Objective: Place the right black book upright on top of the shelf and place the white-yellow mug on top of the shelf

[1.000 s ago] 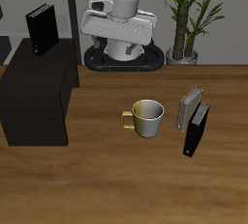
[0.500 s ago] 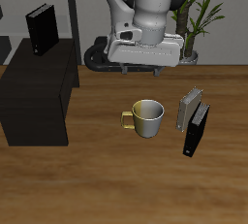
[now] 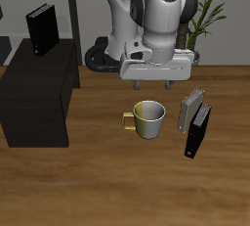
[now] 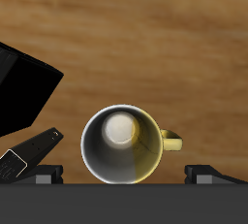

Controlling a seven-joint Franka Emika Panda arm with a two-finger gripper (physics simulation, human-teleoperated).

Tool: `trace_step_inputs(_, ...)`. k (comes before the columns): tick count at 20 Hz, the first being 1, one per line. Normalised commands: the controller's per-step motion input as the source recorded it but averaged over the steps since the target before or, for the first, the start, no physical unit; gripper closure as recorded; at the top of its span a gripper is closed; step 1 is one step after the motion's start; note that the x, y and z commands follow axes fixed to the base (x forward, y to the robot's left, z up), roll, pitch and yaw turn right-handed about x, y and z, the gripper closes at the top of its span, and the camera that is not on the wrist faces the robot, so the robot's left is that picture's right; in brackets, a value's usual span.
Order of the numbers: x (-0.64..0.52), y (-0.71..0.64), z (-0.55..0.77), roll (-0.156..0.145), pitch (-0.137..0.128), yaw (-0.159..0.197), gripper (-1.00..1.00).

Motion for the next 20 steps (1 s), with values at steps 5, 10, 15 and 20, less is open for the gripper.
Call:
trace_step_inputs(5, -0.17, 0.37, -0.24, 0.073, 0.002, 0.001, -1.0)
trace_step_inputs(10, -0.14, 0.17, -0.12, 0.026, -0.038, 0.001, -1.0)
trace_step_inputs(15, 0.1, -0.07, -0.01, 0.021, -0.002, -0.075, -1.0)
trace_step_inputs(20, 0.12, -0.02, -0.18, 0.009, 0.022, -0.027, -1.0)
